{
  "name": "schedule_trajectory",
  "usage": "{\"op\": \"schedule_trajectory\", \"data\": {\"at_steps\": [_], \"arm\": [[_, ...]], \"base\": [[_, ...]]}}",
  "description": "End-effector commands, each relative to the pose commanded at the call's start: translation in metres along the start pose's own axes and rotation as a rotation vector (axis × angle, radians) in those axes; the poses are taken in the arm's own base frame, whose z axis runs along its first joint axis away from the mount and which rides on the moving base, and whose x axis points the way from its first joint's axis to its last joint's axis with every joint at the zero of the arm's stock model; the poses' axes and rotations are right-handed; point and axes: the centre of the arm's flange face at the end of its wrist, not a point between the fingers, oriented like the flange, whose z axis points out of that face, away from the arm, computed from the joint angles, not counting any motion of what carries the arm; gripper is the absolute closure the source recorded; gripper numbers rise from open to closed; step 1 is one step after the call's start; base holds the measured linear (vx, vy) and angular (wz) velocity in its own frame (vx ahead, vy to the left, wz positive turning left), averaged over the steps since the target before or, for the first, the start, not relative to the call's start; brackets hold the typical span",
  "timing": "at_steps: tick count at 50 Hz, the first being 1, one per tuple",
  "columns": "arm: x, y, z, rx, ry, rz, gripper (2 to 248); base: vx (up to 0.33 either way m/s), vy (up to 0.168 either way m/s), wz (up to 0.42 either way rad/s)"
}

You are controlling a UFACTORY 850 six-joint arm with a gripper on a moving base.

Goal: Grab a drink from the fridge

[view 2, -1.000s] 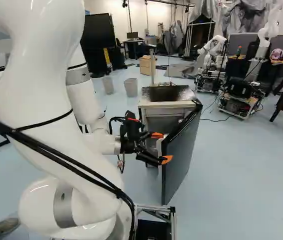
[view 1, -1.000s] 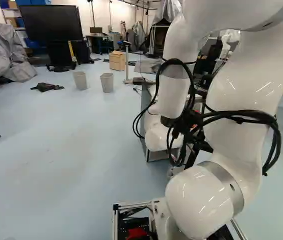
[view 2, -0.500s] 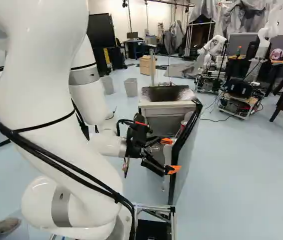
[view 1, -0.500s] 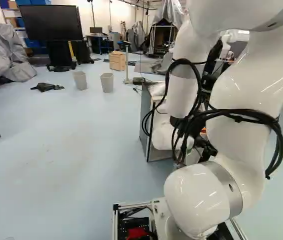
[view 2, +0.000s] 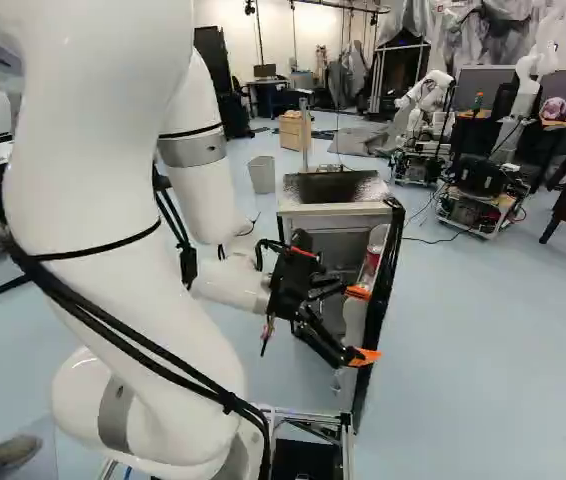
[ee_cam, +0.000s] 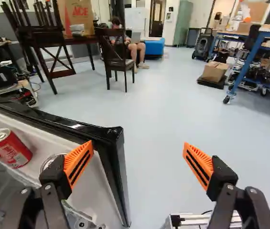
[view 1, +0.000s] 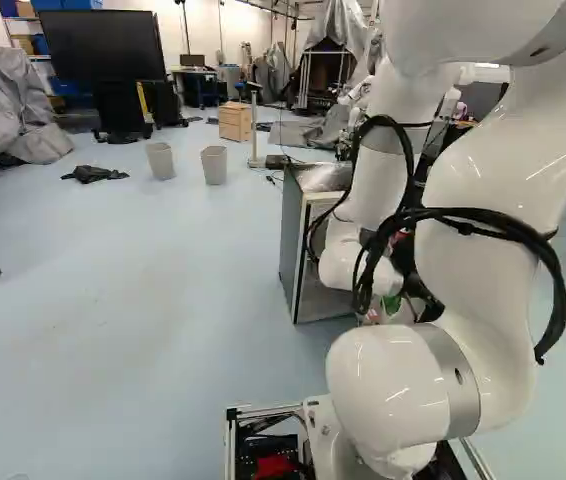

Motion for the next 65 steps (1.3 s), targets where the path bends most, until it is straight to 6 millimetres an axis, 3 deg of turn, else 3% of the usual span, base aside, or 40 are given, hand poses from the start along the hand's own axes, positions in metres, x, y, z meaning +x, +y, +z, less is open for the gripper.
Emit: {"op": "schedule_trajectory", "data": {"at_steps": [65], "arm": [[0.045,-0.070,0.131,-0.335,0.033,0.252,3]], "base": [[0.000,0.000,0.000]]}}
